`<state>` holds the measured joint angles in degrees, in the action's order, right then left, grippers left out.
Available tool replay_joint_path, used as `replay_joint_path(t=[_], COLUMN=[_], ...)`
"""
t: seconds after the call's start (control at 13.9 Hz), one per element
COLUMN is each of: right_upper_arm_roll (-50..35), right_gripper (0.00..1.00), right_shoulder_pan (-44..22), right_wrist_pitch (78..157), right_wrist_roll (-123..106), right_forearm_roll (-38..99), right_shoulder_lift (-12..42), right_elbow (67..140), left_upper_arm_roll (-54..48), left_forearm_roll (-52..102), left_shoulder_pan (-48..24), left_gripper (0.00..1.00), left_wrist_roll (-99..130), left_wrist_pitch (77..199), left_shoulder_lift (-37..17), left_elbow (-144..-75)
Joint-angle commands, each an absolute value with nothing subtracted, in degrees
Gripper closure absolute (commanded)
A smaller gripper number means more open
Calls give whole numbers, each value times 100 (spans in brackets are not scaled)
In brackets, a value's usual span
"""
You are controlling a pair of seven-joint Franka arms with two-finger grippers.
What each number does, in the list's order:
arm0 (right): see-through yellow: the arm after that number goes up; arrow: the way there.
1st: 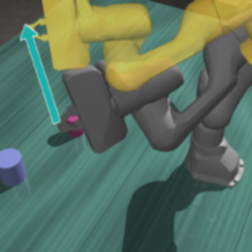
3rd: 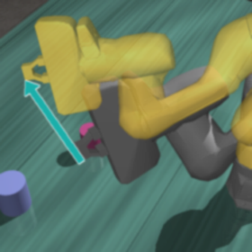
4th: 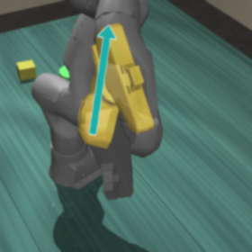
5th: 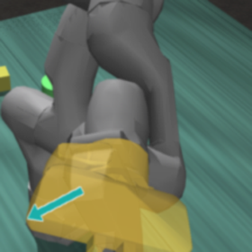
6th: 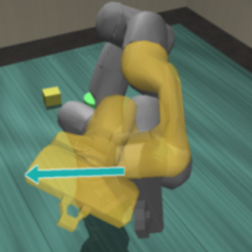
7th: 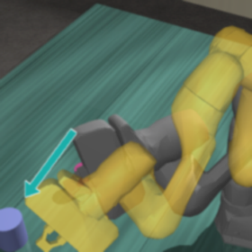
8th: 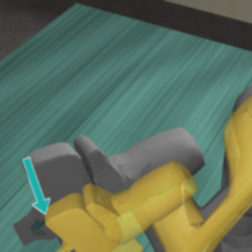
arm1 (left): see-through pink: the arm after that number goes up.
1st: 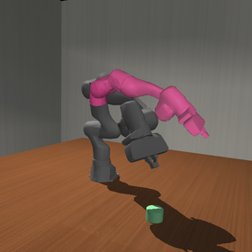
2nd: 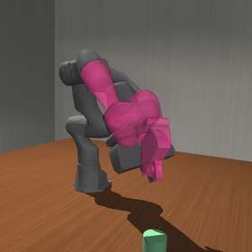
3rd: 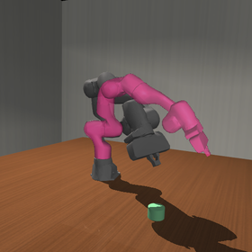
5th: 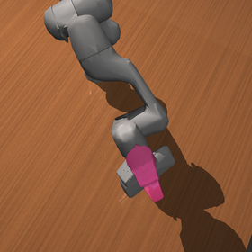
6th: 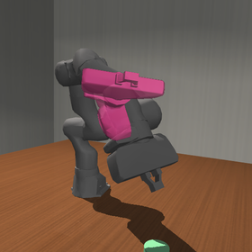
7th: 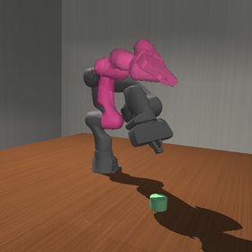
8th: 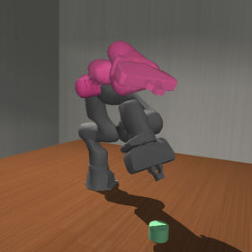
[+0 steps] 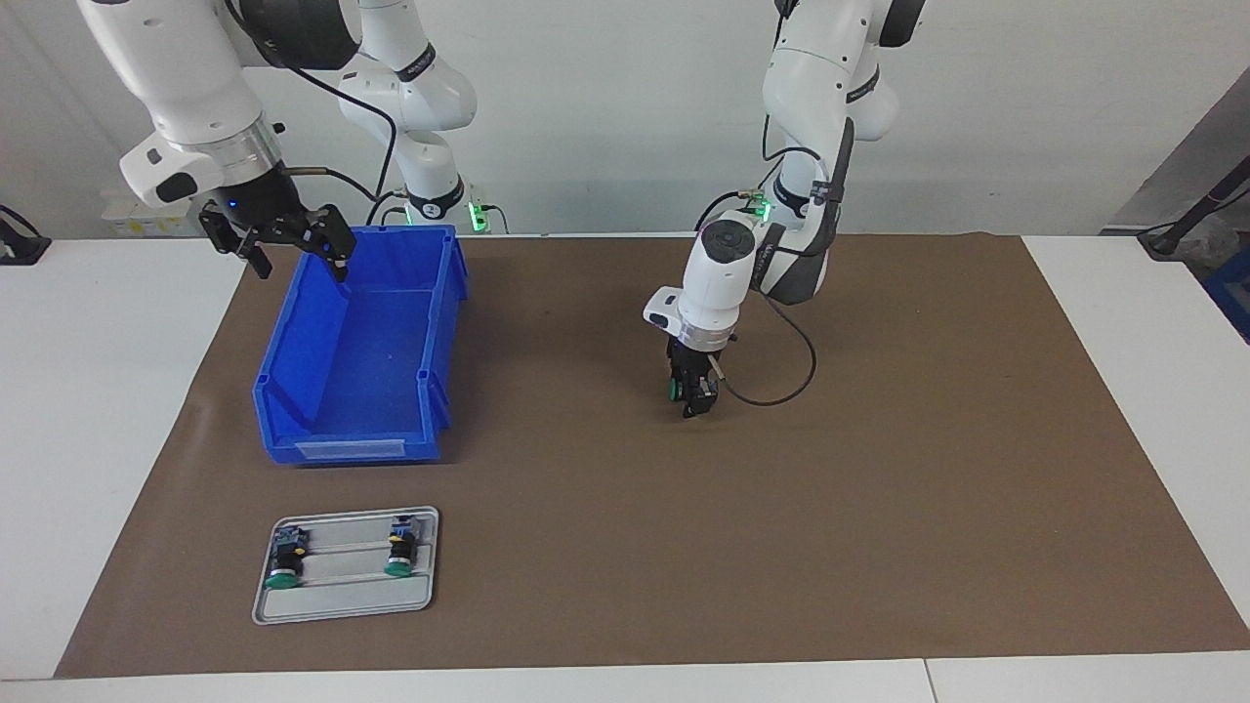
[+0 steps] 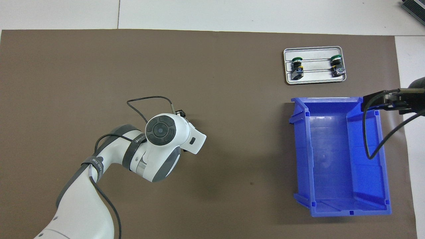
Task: Place and press button with both arms
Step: 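Close the left gripper around the black-green part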
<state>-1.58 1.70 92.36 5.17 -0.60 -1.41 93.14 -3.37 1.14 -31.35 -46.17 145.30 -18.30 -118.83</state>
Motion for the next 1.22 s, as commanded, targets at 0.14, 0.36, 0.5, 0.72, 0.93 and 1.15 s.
replay_joint_path(t=[0.14,0.36,0.5,0.72,0.93,1.15], right_upper_arm_roll=[-202,-202,-202,-71,298,299], right_gripper=[0,0,0,0,0,0], right_shoulder_pan=[202,202,211,-35,-369,-360], right_wrist_pitch=[9299,9351,9343,9343,9334,9316], right_wrist_roll=[607,641,624,642,624,624], right_forearm_roll=[-123,-123,-123,-114,-114,-123], right_shoulder_lift=[-290,-273,-290,-290,-290,-290], right_elbow=[9475,9466,9475,9466,9457,9457], left_upper_arm_roll=[-193,-193,-193,-185,-185,-193], left_forearm_roll=[9,17,18,18,18,61], left_shoulder_pan=[-3243,-3217,-3182,-3164,-3138,-2998], left_gripper=[63,67,69,83,93,94], left_wrist_roll=[-4509,-4491,-4421,-4333,-4158,-4043], left_wrist_pitch=[14608,14581,14581,14415,14002,13371], left_shoulder_lift=[-1854,-1854,-1854,-1854,-1854,-1854], left_elbow=[-11874,-11848,-11786,-11725,-11480,-11058])
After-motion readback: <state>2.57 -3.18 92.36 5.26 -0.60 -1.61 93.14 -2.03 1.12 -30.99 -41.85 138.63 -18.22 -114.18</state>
